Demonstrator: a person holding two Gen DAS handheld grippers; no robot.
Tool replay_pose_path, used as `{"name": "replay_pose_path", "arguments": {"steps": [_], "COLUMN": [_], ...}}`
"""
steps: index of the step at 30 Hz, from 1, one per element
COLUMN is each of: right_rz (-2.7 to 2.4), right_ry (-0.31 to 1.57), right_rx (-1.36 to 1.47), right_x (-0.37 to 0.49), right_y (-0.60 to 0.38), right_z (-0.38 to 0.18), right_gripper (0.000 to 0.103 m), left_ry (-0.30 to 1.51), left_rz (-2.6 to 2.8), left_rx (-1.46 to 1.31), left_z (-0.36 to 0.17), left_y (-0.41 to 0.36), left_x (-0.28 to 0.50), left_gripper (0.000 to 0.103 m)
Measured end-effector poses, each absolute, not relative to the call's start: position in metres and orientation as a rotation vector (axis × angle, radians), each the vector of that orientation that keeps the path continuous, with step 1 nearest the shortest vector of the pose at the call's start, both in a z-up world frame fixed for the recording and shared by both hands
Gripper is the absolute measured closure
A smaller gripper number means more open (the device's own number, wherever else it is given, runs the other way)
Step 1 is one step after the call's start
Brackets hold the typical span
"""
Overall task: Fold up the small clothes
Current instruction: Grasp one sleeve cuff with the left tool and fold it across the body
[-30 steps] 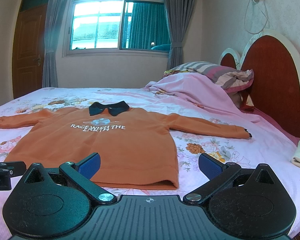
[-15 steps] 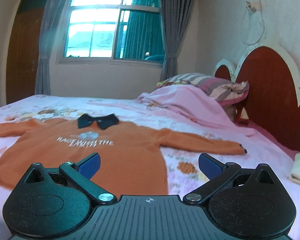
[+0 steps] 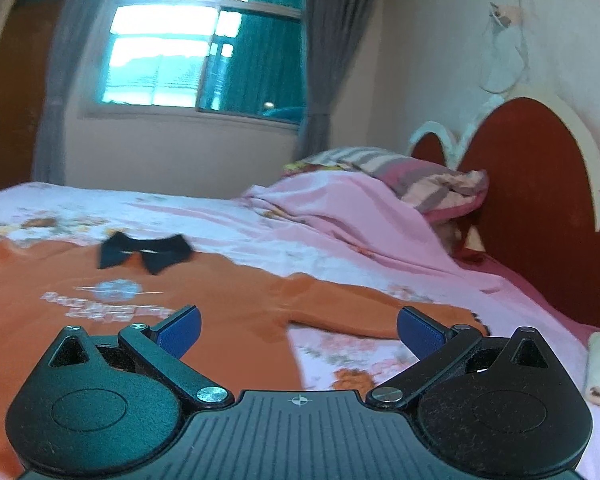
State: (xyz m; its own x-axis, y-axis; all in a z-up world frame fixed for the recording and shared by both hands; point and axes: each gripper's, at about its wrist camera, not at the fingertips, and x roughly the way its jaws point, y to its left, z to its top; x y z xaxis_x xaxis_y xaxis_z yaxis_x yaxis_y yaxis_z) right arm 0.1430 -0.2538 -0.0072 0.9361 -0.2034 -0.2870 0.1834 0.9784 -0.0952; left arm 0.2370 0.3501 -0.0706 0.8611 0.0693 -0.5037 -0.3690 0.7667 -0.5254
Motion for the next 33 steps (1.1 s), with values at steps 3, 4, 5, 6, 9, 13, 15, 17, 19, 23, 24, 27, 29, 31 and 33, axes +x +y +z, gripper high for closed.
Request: {"name": "replay_pose_path", "arguments": {"steps": [3,4,5,6,9,13,15,17,19,23,24,27,29,31,33], "right_rz": [-0.257,-0.272,-0.287,-0.302,-0.332,-0.333,-0.352,-0.384,-0.417,-0.443,-0.439,-0.429,-0.433,-0.437,-0.441], "right_ry": [0.313,0.315,0.321,0.327,0.346,0.371,0.389,0.405,0.414,0.423,0.423,0.421,0.422,0.422,0.418], "right_rx": [-0.064,-0.063,-0.064,-0.064,-0.058,-0.067,-0.066,-0.034,0.015,0.033,0.035,0.054,0.072,0.09,0.099], "right_x": [0.167,0.174,0.182,0.188,0.206,0.221,0.231,0.24,0.245,0.244,0.243,0.235,0.229,0.221,0.21], "right_y": [-0.27,-0.274,-0.278,-0.28,-0.286,-0.289,-0.297,-0.309,-0.324,-0.339,-0.342,-0.352,-0.357,-0.368,-0.378], "right_z": [-0.011,-0.012,-0.014,-0.015,-0.023,-0.035,-0.04,-0.043,-0.043,-0.042,-0.043,-0.045,-0.048,-0.051,-0.053], "right_gripper": [0.0,0.0,0.0,0.0,0.0,0.0,0.0,0.0,0.0,0.0,0.0,0.0,0.0,0.0,0.0], "left_ry": [0.512,0.52,0.521,0.519,0.496,0.421,0.396,0.392,0.4,0.377,0.347,0.274,0.255,0.246,0.228], "left_rz": [0.3,0.307,0.313,0.317,0.302,0.276,0.274,0.27,0.26,0.318,0.313,0.214,0.144,0.088,0.049], "left_rx": [-0.742,-0.773,-0.789,-0.8,-0.884,-0.972,-0.982,-0.985,-0.97,-0.949,-0.898,-0.781,-0.676,-0.55,-0.416], "left_z": [-0.095,-0.101,-0.105,-0.109,-0.123,-0.138,-0.142,-0.146,-0.148,-0.137,-0.122,-0.072,-0.037,-0.01,0.009], "left_y": [0.395,0.406,0.413,0.42,0.441,0.468,0.475,0.479,0.482,0.476,0.465,0.417,0.366,0.308,0.239], "left_x": [0.264,0.271,0.277,0.285,0.302,0.321,0.33,0.342,0.353,0.361,0.361,0.37,0.387,0.406,0.423], "left_gripper": [0.053,0.054,0.054,0.053,0.048,0.046,0.046,0.049,0.063,0.096,0.096,0.096,0.096,0.097,0.098]}}
